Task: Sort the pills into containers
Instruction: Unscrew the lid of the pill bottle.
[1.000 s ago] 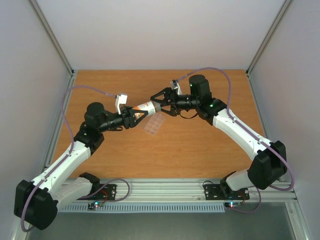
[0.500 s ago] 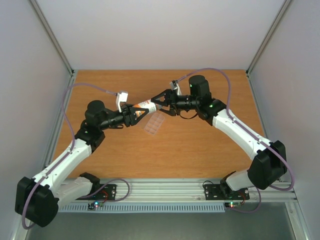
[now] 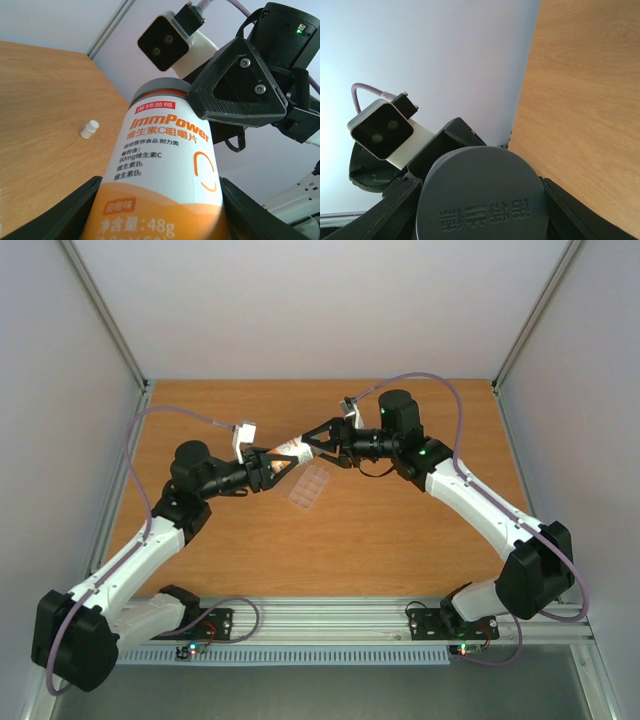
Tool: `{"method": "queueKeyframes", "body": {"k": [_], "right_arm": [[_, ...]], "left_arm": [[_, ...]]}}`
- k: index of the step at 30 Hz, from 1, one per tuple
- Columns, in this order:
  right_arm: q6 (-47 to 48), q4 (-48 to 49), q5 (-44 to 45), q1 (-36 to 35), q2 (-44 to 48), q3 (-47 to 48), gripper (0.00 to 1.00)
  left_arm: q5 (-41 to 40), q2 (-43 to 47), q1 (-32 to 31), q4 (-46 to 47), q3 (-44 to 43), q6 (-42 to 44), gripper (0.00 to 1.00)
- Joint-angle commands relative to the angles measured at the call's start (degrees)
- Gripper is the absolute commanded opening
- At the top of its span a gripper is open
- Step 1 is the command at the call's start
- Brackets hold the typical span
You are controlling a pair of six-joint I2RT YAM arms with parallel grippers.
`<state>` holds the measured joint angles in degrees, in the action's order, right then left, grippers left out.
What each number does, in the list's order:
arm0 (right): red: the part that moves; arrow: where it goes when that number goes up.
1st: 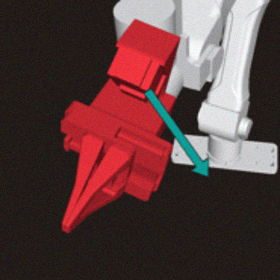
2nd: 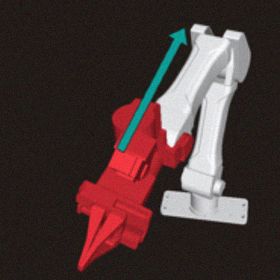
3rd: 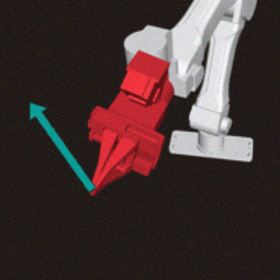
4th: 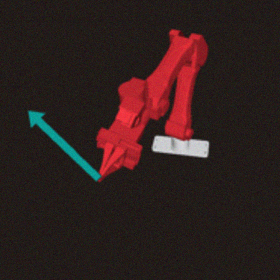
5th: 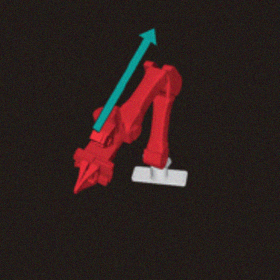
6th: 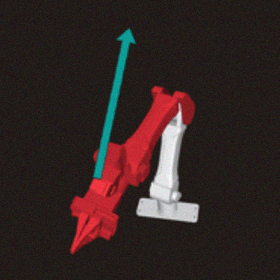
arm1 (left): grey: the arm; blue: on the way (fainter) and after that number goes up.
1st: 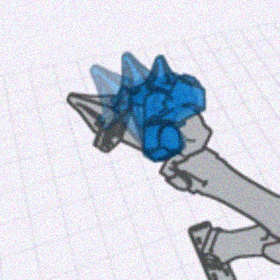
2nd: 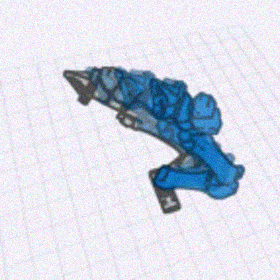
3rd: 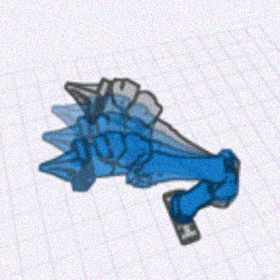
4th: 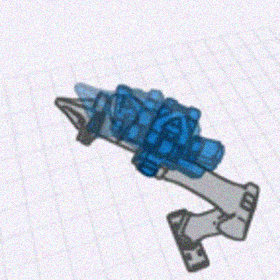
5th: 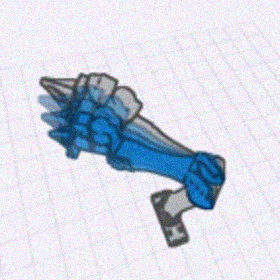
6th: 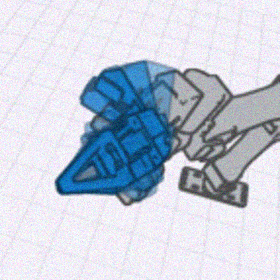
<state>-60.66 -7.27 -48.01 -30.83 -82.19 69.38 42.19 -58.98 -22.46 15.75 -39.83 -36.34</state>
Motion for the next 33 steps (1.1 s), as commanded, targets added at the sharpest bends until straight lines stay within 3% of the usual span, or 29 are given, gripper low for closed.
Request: {"method": "queueKeyframes", "body": {"k": [1, 9, 17, 28, 33], "right_arm": [[13.46, 1.19, 0.21, -0.57, 2.48, -0.76, 0.18], [31.86, 6.84, -0.54, -0.61, 7.29, -7.14, 0.18], [37.83, 10.61, -3.77, -0.64, 11.21, -9.13, 0.21], [46.59, 12.81, -5.26, -0.67, 19.33, -14.12, 0.20], [51.83, 11.06, -0.65, -2.55, 22.58, -16.45, 0.19]], "left_arm": [[3.01, -2.07, 2.20, 10.10, 0.44, -7.52, 0.17], [11.11, -5.99, 7.86, 18.13, 1.03, -21.99, 0.17], [15.43, -8.03, 8.99, 19.86, -0.52, -26.32, 0.16], [19.92, -13.04, 9.37, 36.47, -0.64, -41.75, 0.13], [20.97, -15.59, 9.36, 43.00, -1.29, -48.43, 0.13]]}}
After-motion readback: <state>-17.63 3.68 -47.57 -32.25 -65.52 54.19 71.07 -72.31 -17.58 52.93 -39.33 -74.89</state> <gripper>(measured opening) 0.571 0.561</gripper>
